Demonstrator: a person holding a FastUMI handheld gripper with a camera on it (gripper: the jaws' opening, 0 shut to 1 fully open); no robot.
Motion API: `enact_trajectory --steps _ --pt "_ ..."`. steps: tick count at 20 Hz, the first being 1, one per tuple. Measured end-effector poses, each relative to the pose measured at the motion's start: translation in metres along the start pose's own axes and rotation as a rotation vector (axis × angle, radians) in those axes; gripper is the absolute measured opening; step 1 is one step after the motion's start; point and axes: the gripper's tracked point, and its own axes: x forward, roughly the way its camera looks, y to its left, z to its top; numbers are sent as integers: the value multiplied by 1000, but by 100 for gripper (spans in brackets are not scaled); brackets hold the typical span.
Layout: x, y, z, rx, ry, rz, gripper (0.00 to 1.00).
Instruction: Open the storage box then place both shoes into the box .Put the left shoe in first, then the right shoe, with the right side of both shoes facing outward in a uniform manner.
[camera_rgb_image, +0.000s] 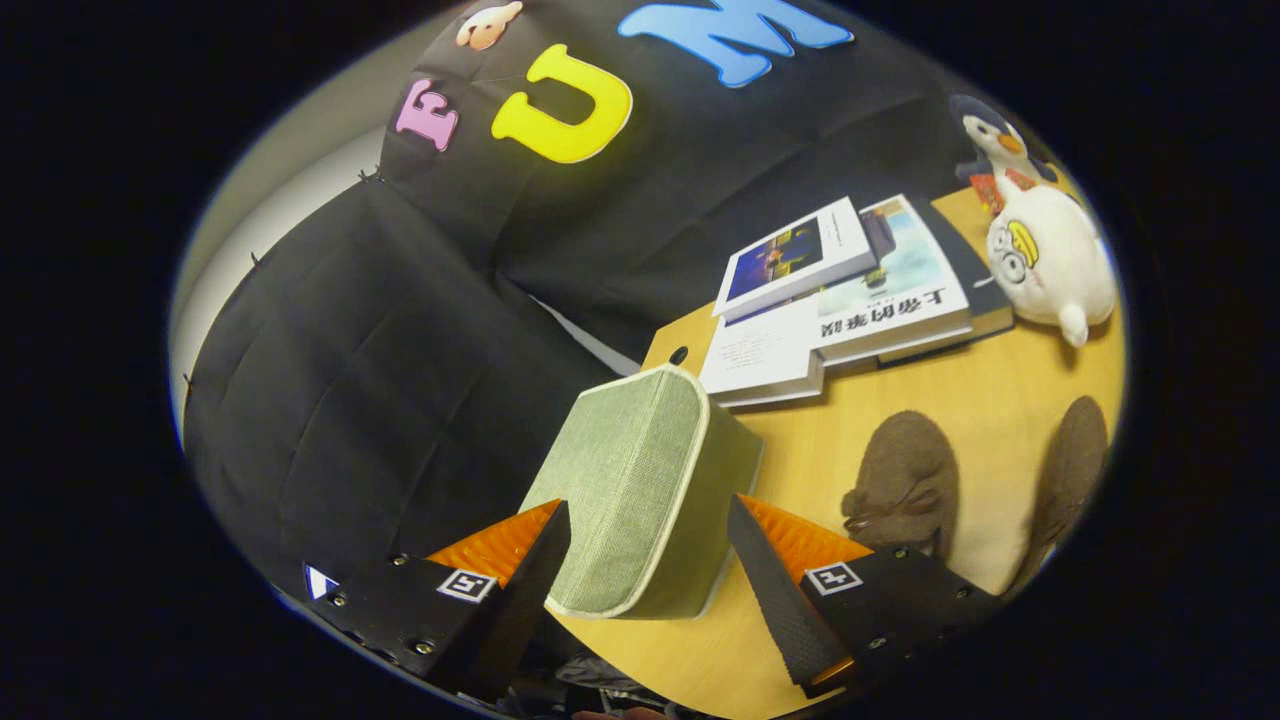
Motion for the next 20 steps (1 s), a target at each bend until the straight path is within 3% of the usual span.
enact_trajectory --steps 8,12,14,16,17,19,20 --pt "64 -8 -29 238 137 125 96" --pt "71 1 -30 396 141 184 94" --pt "70 9 -25 424 134 216 81" --pt "65 11 -20 430 137 229 60" --pt "63 11 -15 422 129 225 60" --pt "65 15 -9 461 117 210 22" --pt "61 16 -5 461 119 209 21"
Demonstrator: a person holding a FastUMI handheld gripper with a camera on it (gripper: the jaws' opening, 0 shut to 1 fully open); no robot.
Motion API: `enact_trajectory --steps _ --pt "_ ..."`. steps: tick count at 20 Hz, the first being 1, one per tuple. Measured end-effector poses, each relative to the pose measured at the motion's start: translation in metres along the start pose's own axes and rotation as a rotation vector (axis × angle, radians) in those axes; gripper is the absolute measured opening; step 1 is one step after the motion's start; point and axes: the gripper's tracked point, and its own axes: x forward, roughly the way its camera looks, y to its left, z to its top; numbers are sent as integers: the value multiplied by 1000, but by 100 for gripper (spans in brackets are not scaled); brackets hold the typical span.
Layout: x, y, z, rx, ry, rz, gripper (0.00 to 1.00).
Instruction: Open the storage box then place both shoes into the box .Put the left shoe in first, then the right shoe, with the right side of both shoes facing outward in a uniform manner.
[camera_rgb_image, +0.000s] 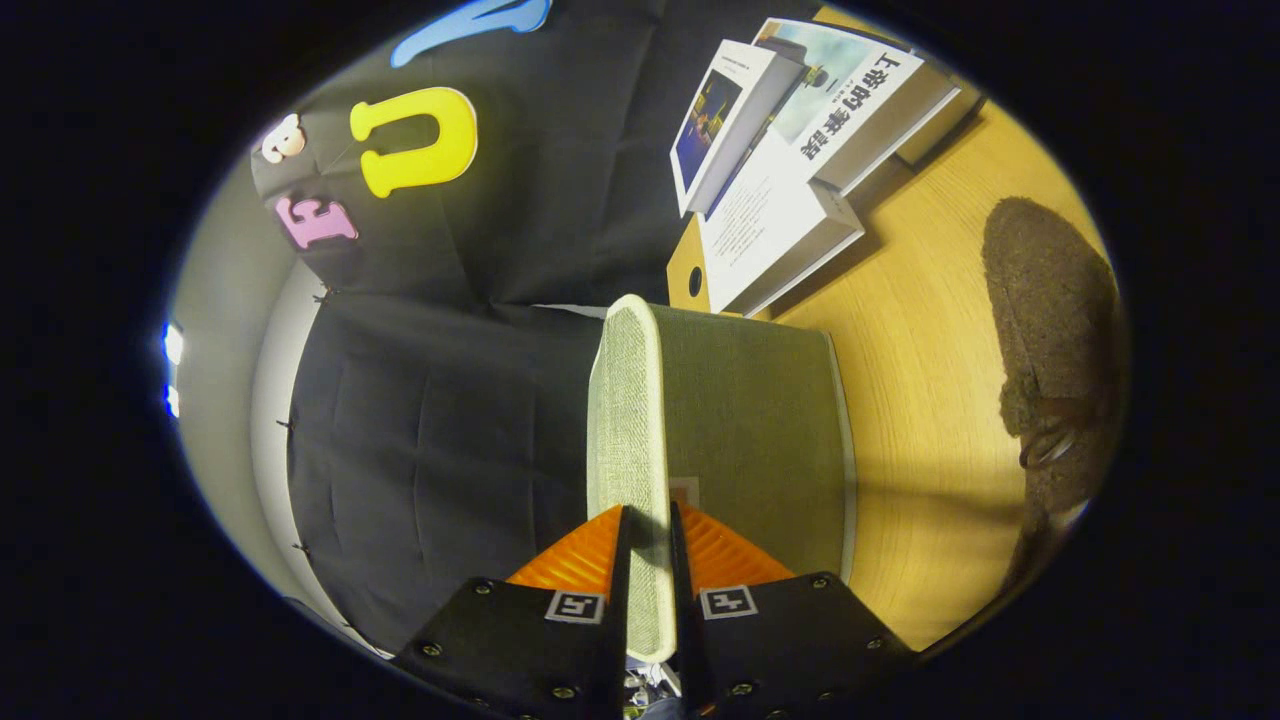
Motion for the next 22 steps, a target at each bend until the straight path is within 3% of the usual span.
enact_trajectory --steps 1,8,11,16,22 --pt "-1 3 0 -13 10 -3 12" --pt "-6 53 5 -68 40 27 12" --pt "-2 83 6 -155 49 24 12" --pt "28 129 0 -333 76 3 12" --pt "83 179 -22 -367 122 9 12"
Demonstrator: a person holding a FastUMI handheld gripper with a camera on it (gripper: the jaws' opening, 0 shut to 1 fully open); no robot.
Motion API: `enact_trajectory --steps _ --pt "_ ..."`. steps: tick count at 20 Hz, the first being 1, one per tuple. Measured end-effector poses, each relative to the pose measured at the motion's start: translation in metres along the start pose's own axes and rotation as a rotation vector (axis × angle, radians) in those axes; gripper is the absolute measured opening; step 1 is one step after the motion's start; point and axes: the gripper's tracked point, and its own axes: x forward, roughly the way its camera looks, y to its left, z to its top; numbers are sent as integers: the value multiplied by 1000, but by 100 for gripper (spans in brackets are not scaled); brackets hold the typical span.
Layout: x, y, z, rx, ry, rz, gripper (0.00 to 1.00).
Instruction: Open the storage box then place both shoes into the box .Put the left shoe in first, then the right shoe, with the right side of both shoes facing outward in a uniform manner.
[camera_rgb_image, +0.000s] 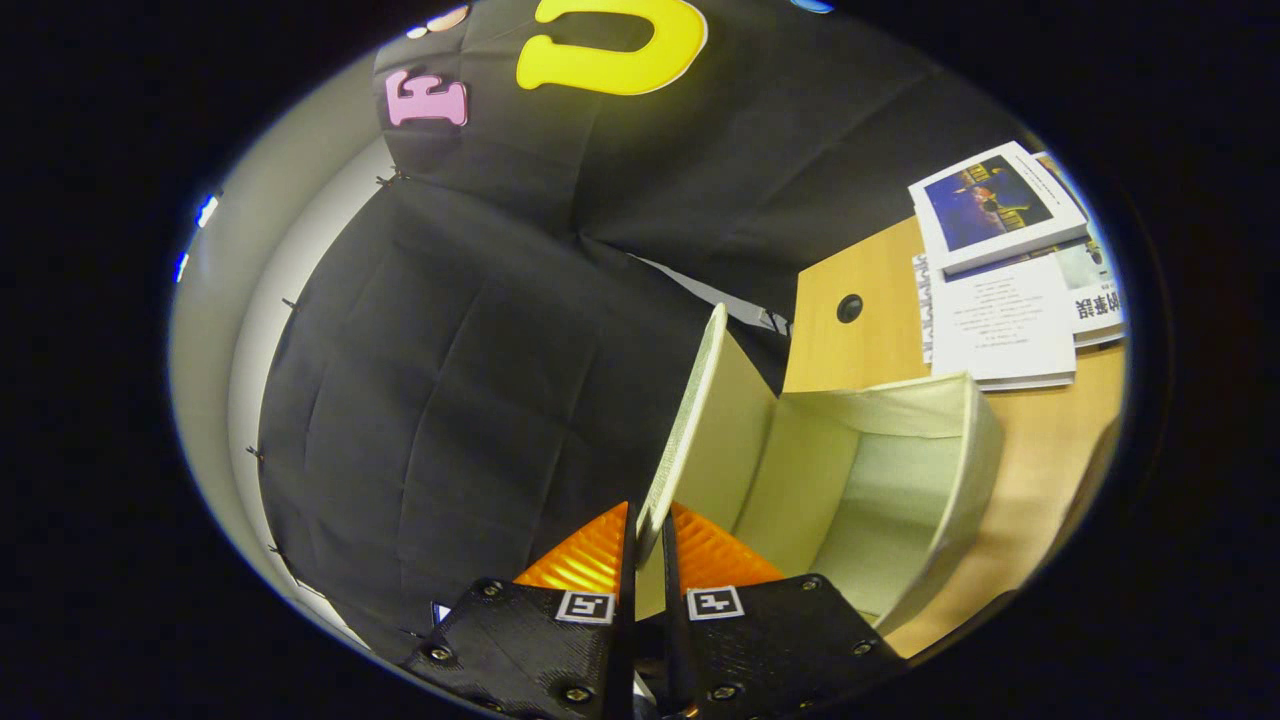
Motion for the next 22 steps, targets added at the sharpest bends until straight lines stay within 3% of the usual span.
enact_trajectory --steps 8,14,16,18,19,22 --pt "95 43 -24 -97 114 -51 12" --pt "111 45 -37 -100 137 -69 17" --pt "105 42 -36 -98 133 -81 50" --pt "82 22 -29 -158 130 -148 87" --pt "69 8 -26 -197 122 -191 96" --pt "31 -21 -14 -305 84 -288 96"
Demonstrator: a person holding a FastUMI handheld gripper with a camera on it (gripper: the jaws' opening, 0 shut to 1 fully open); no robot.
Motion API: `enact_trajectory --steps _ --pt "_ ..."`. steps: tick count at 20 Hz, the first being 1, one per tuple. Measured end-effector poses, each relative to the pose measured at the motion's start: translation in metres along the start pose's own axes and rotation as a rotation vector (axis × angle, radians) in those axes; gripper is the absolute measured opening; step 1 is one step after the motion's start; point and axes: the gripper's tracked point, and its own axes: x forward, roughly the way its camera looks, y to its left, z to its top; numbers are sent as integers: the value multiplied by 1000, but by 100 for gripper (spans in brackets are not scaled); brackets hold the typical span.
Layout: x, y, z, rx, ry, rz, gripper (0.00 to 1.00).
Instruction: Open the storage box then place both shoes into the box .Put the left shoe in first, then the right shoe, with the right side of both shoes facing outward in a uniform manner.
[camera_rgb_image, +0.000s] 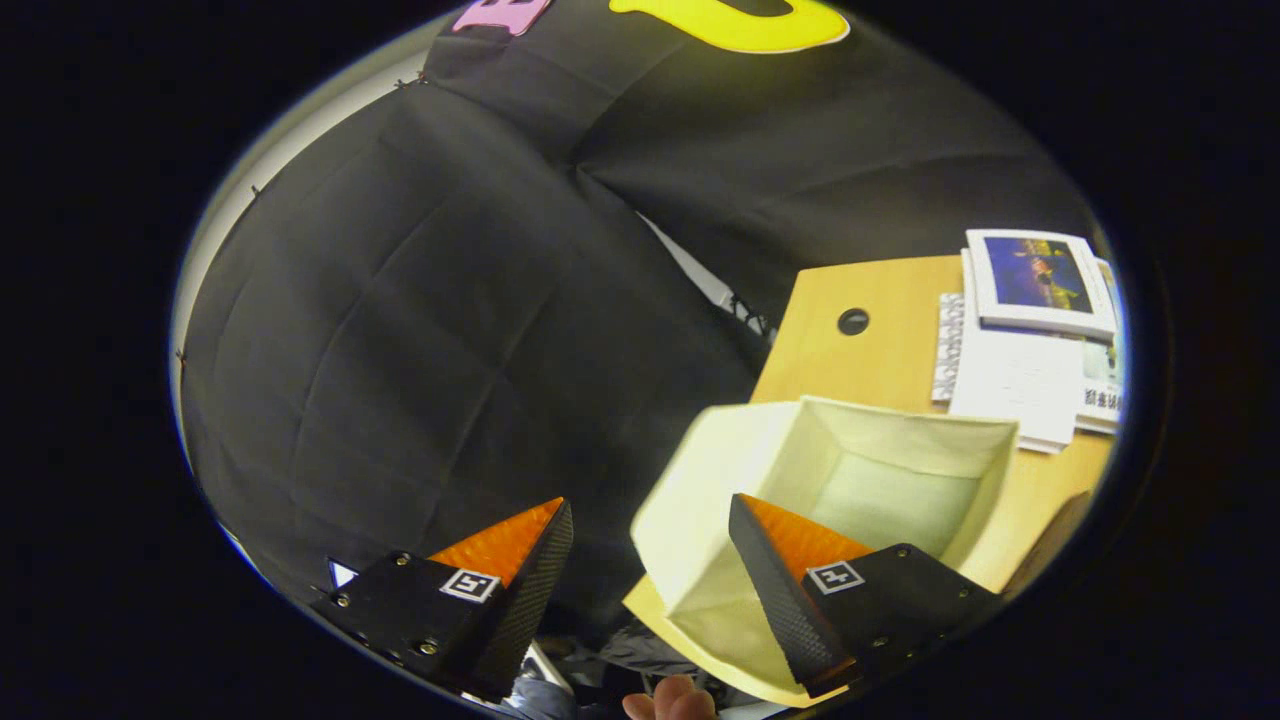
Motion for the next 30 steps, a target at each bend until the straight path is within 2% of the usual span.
enact_trajectory --steps 4,9,16,25,30 --pt "-49 -60 2 -120 -91 -162 96" --pt "-108 -110 -11 -37 -139 -240 96" --pt "-175 -182 -29 -33 -204 -394 96" --pt "-209 -240 -77 33 -165 -525 96" --pt "-208 -265 -115 78 -94 -556 92"
